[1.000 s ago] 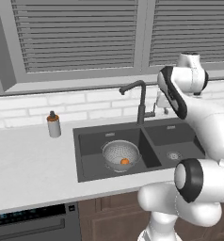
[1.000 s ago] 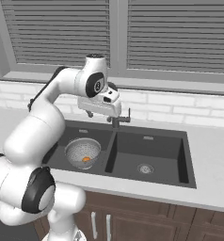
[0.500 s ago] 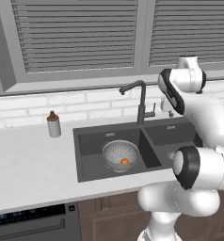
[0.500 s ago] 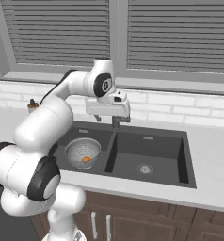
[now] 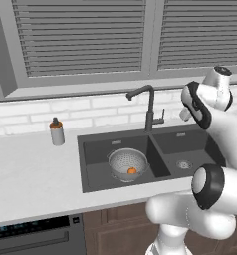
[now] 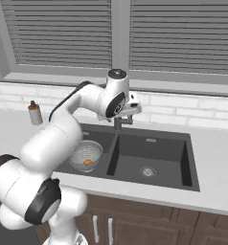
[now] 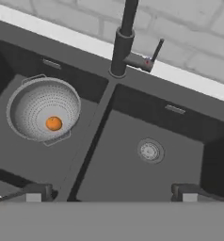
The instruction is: Put the colander in the sink, put the tangerine in the colander, and turn on the sink faucet and pour water over the colander.
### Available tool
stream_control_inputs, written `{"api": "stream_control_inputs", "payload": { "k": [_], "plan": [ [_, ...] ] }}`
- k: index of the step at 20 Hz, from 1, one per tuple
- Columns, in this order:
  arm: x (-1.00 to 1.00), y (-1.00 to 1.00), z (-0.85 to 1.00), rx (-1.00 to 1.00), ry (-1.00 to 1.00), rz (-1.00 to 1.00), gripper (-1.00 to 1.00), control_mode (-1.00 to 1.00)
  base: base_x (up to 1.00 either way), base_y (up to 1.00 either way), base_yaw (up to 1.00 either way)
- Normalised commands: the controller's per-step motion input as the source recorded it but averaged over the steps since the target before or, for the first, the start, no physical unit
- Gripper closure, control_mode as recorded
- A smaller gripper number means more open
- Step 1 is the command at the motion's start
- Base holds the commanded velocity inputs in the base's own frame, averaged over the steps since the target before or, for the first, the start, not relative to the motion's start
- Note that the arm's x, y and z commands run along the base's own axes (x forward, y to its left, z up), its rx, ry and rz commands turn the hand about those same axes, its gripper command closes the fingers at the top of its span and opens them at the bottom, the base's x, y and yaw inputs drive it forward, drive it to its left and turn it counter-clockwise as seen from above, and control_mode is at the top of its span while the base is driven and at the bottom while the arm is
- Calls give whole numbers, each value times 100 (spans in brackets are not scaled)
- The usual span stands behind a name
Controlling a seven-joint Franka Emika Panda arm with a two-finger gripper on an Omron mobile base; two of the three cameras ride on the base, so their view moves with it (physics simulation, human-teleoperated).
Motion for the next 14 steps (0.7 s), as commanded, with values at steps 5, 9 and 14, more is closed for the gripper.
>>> {"api": "stream_control_inputs", "payload": {
  "k": [5,9,14],
  "plan": [
    [-1,-8,-13,6,-77,34,-100,-100,0,0,0],
    [7,-8,-6,24,-28,21,-100,-100,0,0,0],
    [31,-3,-6,32,-13,9,-100,-100,0,0,0]
  ]
}}
